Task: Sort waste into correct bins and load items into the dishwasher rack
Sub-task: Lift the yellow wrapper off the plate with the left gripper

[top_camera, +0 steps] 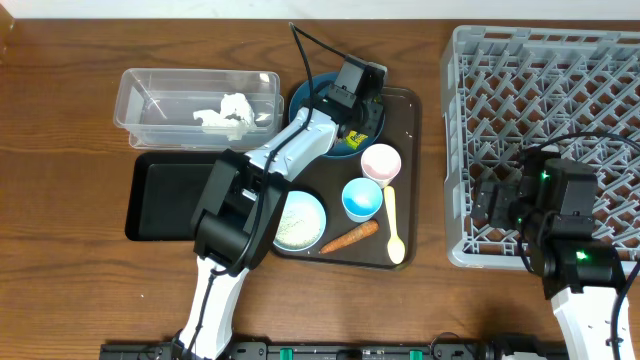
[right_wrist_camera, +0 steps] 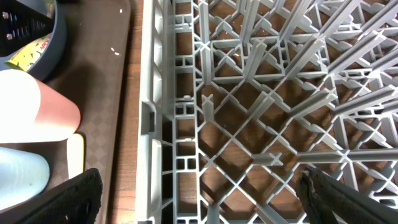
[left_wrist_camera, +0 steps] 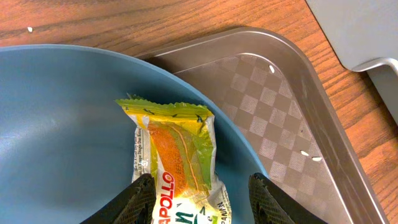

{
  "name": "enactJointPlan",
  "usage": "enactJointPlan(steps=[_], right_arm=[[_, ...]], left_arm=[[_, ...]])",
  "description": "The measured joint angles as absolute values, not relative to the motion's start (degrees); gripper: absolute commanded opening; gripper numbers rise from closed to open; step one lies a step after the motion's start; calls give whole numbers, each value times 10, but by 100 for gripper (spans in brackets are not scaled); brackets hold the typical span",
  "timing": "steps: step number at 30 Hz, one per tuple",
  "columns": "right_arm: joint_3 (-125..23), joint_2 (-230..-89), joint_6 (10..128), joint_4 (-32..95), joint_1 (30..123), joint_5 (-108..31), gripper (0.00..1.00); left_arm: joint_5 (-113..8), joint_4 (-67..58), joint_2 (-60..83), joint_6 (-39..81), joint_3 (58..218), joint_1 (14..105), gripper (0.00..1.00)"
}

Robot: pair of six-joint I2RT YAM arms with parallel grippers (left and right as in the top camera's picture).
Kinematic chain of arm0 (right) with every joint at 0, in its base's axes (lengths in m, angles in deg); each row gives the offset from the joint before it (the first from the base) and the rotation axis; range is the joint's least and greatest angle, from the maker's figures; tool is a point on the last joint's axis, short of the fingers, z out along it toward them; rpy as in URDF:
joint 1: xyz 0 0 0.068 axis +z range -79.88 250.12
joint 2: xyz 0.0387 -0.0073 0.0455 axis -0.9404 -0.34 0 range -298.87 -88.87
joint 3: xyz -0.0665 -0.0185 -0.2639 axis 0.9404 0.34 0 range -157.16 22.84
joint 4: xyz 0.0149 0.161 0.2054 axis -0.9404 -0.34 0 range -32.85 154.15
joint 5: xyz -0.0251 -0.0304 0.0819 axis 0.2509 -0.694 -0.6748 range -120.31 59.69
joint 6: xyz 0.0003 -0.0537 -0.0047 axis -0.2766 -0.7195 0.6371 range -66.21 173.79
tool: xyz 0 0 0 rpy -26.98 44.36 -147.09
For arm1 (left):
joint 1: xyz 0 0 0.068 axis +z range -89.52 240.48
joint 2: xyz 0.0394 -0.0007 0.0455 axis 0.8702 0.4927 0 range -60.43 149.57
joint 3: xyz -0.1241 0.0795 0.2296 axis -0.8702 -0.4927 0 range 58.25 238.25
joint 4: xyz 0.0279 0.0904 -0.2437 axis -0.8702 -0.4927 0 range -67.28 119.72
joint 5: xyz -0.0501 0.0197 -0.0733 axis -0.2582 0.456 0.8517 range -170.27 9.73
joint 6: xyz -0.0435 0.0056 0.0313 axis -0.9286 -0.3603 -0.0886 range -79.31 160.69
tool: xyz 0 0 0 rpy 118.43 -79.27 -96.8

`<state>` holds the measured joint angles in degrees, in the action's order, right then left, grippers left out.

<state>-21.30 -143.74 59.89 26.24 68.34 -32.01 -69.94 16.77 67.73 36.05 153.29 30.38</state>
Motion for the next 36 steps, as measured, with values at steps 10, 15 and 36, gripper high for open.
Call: enactJointPlan(steps=[10,15,36], right_arm=[[-213,-1437,599,262,683,-320,99],[-213,-1437,599,260,683,-321,99],[-213,-1437,599,259,683,-322,99]], left_arm=[[-745,162,678,360,1533,304,48],[-747,151,689,360,1533,304,48],[-756,71,693,360,1532,304,6]])
